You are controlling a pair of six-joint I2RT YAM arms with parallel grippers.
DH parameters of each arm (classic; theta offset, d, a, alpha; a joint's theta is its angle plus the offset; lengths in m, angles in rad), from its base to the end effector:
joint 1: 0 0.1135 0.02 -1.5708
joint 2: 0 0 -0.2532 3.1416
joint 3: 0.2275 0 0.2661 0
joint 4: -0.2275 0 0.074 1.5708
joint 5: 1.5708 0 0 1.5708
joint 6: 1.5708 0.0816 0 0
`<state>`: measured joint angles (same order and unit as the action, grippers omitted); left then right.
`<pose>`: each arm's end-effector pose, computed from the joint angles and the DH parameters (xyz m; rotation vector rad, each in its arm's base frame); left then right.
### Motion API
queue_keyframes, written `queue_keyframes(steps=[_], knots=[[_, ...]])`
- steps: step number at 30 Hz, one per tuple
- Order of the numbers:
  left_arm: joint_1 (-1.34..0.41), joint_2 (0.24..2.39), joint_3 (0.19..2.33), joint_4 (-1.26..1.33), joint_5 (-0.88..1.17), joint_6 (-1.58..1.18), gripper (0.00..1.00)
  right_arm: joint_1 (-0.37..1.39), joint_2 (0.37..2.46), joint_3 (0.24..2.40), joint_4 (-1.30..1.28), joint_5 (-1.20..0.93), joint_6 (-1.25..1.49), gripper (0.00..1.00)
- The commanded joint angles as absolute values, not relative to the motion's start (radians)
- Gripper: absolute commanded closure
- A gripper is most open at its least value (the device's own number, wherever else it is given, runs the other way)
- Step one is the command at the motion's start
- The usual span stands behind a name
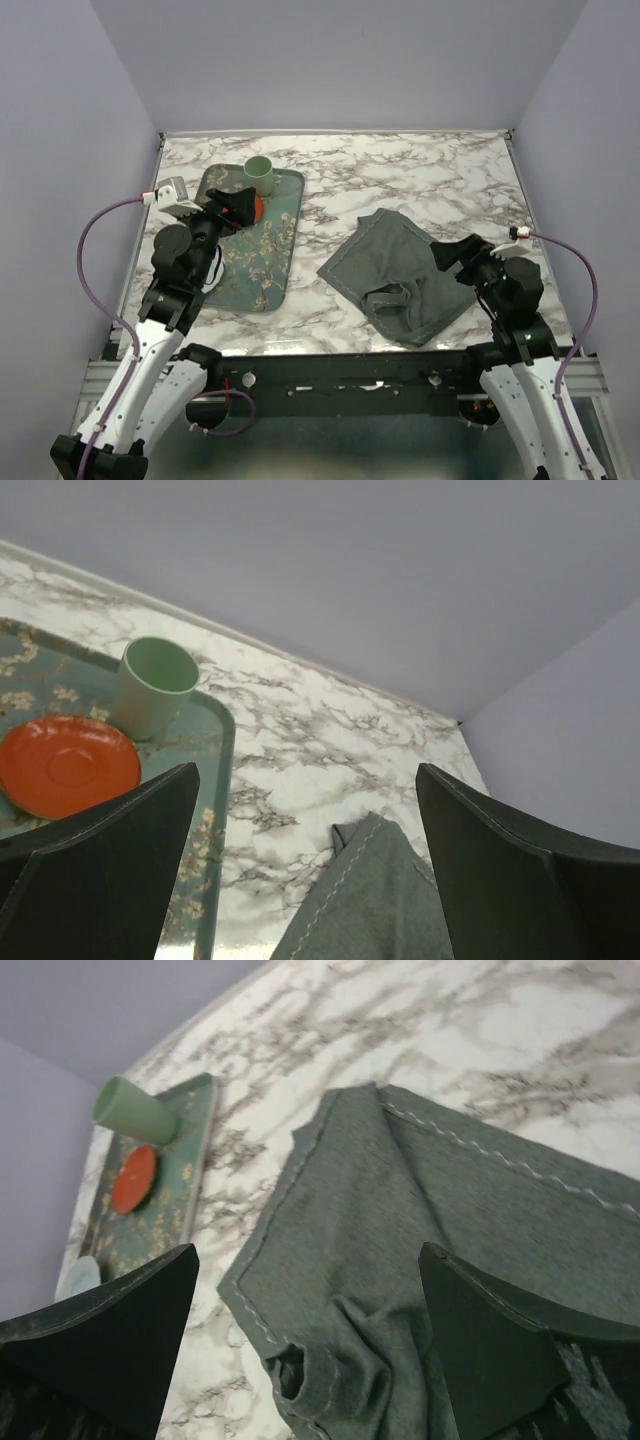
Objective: Fold the napkin, place the utensils inside, and roll it up
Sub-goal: Flatten the napkin out
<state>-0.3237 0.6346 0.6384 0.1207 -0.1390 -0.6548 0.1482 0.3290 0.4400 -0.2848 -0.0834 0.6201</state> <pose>0.2204 -0.0620 0.3438 -0.3593 1.4415 -0.6976 0.1813 0.0339 0.2568 0.3566 1.7509 0.6311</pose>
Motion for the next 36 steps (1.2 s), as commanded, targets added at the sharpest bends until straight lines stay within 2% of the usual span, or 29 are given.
queue_keyframes(steps=[1, 3, 5, 8, 10, 14, 16, 21, 29, 33, 36], knots=[[-0.316, 0.702, 0.773, -0.150, -0.169, -0.696, 0.01, 0.141, 0.440, 0.517, -0.523, 0.031, 0.666, 0.00], [-0.311, 0.718, 0.769, -0.094, -0.126, -0.703, 0.01, 0.141, 0.492, 0.554, -0.544, 0.009, 0.650, 0.00], [-0.308, 0.765, 0.772, -0.028, 0.051, -0.648, 0.01, 0.141, 0.518, 0.561, -0.560, 0.005, 0.650, 0.00], [-0.314, 0.894, 0.868, -0.063, 0.205, -0.620, 0.01, 0.140, 0.587, 0.572, -0.569, 0.005, 0.649, 0.00], [-0.333, 0.978, 0.906, -0.107, 0.238, -0.594, 0.01, 0.141, 0.653, 0.595, -0.586, 0.005, 0.647, 0.00], [-0.507, 1.081, 0.960, -0.159, 0.160, -0.520, 0.01, 0.140, 0.787, 0.640, -0.603, 0.024, 0.638, 0.00], [-0.584, 1.136, 0.989, -0.227, 0.053, -0.470, 0.01, 0.140, 0.878, 0.656, -0.603, 0.038, 0.643, 0.00], [-0.803, 1.403, 1.123, -0.397, -0.138, -0.419, 0.02, 0.137, 1.047, 0.706, -0.588, 0.037, 0.643, 0.00], [-0.913, 1.699, 1.245, -0.531, -0.380, -0.437, 0.06, 0.124, 1.115, 0.732, -0.586, 0.106, 0.673, 0.01], [-0.914, 1.784, 1.250, -0.558, -0.394, -0.466, 0.13, 0.094, 1.121, 0.721, -0.598, 0.178, 0.710, 0.01], [-0.914, 1.819, 1.241, -0.543, -0.385, -0.476, 0.14, 0.069, 1.161, 0.727, -0.600, 0.190, 0.735, 0.02]])
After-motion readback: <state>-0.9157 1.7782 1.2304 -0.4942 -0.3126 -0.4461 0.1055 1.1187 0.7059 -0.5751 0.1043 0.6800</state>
